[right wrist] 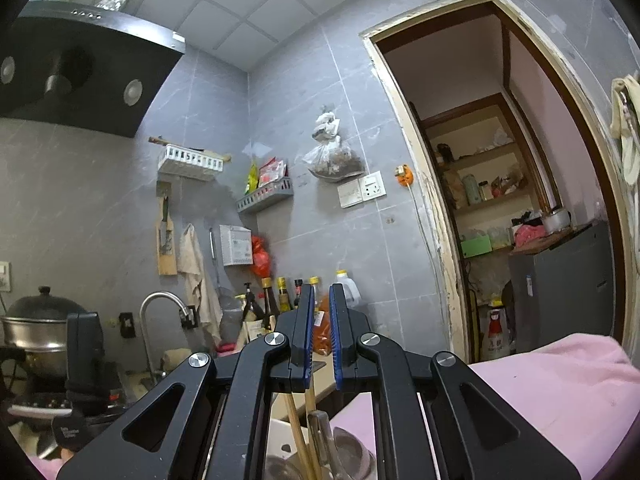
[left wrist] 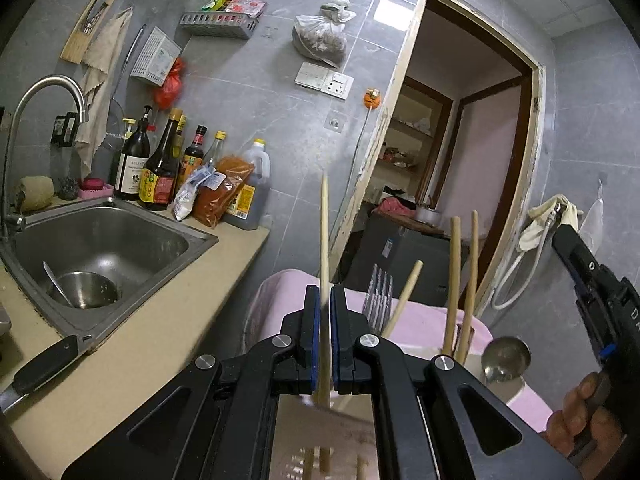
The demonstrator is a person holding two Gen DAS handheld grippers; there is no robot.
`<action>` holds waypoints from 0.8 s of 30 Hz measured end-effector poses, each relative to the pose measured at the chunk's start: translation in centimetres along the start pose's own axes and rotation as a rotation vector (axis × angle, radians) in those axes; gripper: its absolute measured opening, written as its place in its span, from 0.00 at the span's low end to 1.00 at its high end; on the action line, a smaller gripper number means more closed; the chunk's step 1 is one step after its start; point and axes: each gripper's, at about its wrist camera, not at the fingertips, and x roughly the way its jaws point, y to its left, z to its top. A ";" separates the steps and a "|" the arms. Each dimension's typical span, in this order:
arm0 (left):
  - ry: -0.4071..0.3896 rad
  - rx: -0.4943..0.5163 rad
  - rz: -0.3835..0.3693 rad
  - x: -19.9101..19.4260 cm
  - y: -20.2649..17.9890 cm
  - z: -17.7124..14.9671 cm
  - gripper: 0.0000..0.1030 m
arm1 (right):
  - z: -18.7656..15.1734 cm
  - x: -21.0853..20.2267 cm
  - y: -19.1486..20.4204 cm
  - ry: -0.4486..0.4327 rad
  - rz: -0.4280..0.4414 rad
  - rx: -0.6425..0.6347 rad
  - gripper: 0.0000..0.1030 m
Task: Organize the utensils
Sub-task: 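Lower the chopsticks into the white caddy and open both tools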
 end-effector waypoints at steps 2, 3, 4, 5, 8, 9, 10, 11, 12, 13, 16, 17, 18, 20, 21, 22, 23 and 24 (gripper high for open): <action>0.008 0.013 0.000 -0.3 -0.4 -0.2 0.06 | 0.1 -0.5 -0.2 0.007 -0.003 -0.008 0.07; 0.009 0.015 -0.003 -0.5 -0.5 -0.3 0.07 | 0.1 -0.8 -0.3 0.012 -0.006 -0.011 0.07; 0.011 0.016 -0.005 -0.7 -0.6 -0.4 0.09 | 0.2 -1.0 -0.4 0.018 -0.008 -0.014 0.08; 0.011 0.017 -0.006 -0.8 -0.8 -0.5 0.11 | 0.2 -1.4 -0.5 0.024 -0.014 -0.016 0.09; 0.011 0.019 -0.008 -1.4 -1.2 -0.4 0.19 | 0.3 -2.1 -1.1 0.038 -0.027 -0.013 0.18; 0.010 0.020 -0.009 -1.7 -1.4 -0.5 0.20 | 0.3 -2.4 -1.3 0.042 -0.032 -0.011 0.20; 0.009 0.021 -0.008 -1.9 -1.6 -0.4 0.21 | 0.3 -2.7 -1.5 0.045 -0.038 -0.009 0.21; 0.007 0.026 -0.008 -2.1 -1.8 -0.4 0.21 | 0.3 -3.0 -1.7 0.049 -0.044 -0.008 0.21; 0.006 0.030 -0.007 -2.2 -2.0 -0.3 0.22 | 0.3 -3.3 -1.9 0.052 -0.050 -0.009 0.21; 0.007 0.035 -0.004 -2.3 -2.2 -0.3 0.23 | 0.3 -3.6 -2.0 0.056 -0.060 -0.012 0.22; 0.009 0.054 -0.007 -2.8 -3.1 -0.4 0.25 | 0.3 -4.4 -2.5 0.068 -0.075 -0.005 0.26; 0.009 0.059 -0.009 -3.0 -3.4 -0.5 0.28 | 0.4 -4.8 -2.7 0.068 -0.081 -0.008 0.28; 0.009 0.064 -0.012 -3.3 -3.8 -0.5 0.30 | 0.5 -5.1 -2.8 0.066 -0.084 -0.010 0.30; 0.001 0.070 -0.026 -3.8 -4.6 -0.5 0.36 | 0.7 -5.9 -3.0 0.063 -0.093 -0.018 0.38; -0.005 0.073 -0.030 -4.1 -5.0 -0.5 0.38 | 0.8 -6.4 -3.2 0.061 -0.100 -0.022 0.40; -0.010 0.080 -0.029 -4.5 -5.5 -0.5 0.42 | 0.9 -6.7 -3.3 0.060 -0.103 -0.023 0.44; -0.015 0.088 -0.027 -4.7 -6.1 -0.5 0.48 | 1.1 -7.2 -3.5 0.058 -0.109 -0.025 0.48; -0.020 0.096 -0.028 -5.0 -6.7 -0.4 0.52 | 1.2 -7.6 -3.6 0.056 -0.116 -0.027 0.49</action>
